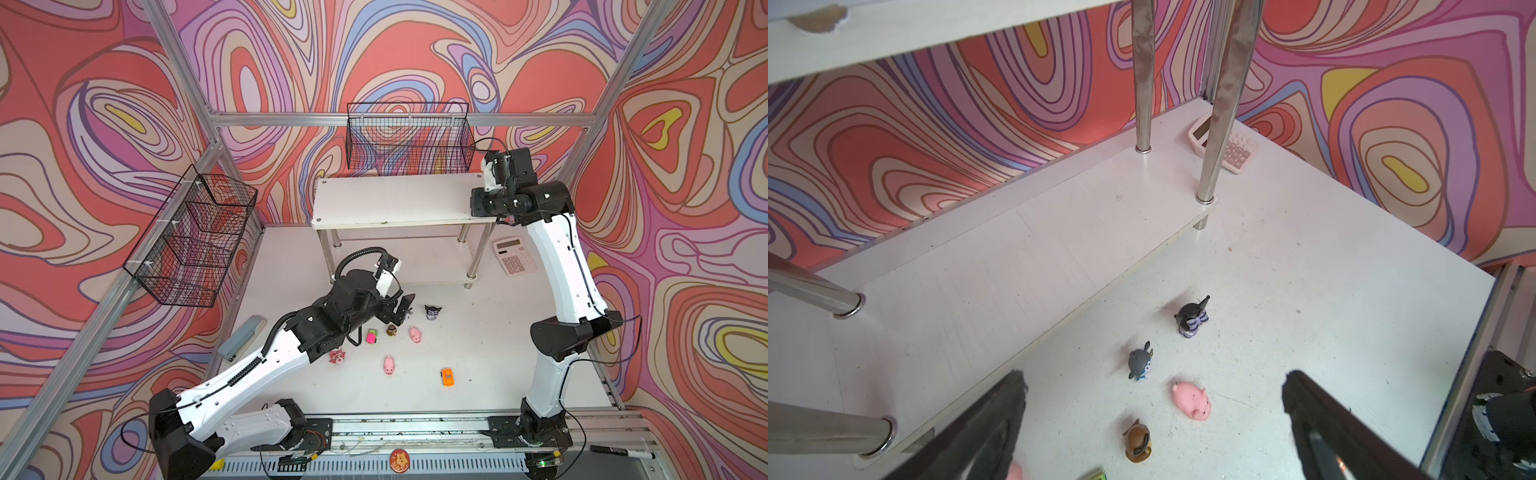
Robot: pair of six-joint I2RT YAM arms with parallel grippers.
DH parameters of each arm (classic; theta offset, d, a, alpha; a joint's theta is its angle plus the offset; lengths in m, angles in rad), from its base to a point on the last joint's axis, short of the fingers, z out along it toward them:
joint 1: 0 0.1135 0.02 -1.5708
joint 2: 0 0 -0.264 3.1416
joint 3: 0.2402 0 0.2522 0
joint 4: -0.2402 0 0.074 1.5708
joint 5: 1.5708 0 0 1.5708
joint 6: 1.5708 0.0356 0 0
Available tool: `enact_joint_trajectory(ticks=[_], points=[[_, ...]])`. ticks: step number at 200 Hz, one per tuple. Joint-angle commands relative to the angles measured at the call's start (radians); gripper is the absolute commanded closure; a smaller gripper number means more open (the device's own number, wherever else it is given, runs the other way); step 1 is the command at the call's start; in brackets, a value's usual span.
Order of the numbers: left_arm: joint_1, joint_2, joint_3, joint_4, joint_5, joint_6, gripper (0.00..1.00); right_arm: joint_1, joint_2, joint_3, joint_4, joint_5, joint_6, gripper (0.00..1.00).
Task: Organize plastic toys on shelves
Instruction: Place the plastic toy on the shelf.
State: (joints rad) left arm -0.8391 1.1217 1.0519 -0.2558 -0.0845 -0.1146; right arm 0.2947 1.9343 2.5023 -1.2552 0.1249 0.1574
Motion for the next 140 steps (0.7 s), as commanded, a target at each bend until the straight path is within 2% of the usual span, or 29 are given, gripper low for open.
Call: enact_joint_trajectory(ticks=[1,65,117,140], points=[[-0.003,-0.006,0.035,0.039,0.020,0.026,0.00,-0.012,0.005,-0.015,0.031,-0.019,-0.002,0.69],[-0.004,-0.018,0.035,0.038,0.011,0.037,0.00,-0.016,0.031,-0.013,0.027,-0.027,0.002,0.67],[-0.005,-0.033,0.019,0.026,-0.005,0.037,0.00,-0.017,0.039,-0.014,0.030,-0.029,0.011,0.62],[-0.005,-0.046,0.011,0.026,-0.014,0.040,0.00,-0.017,0.032,-0.019,0.039,-0.033,0.011,0.52]])
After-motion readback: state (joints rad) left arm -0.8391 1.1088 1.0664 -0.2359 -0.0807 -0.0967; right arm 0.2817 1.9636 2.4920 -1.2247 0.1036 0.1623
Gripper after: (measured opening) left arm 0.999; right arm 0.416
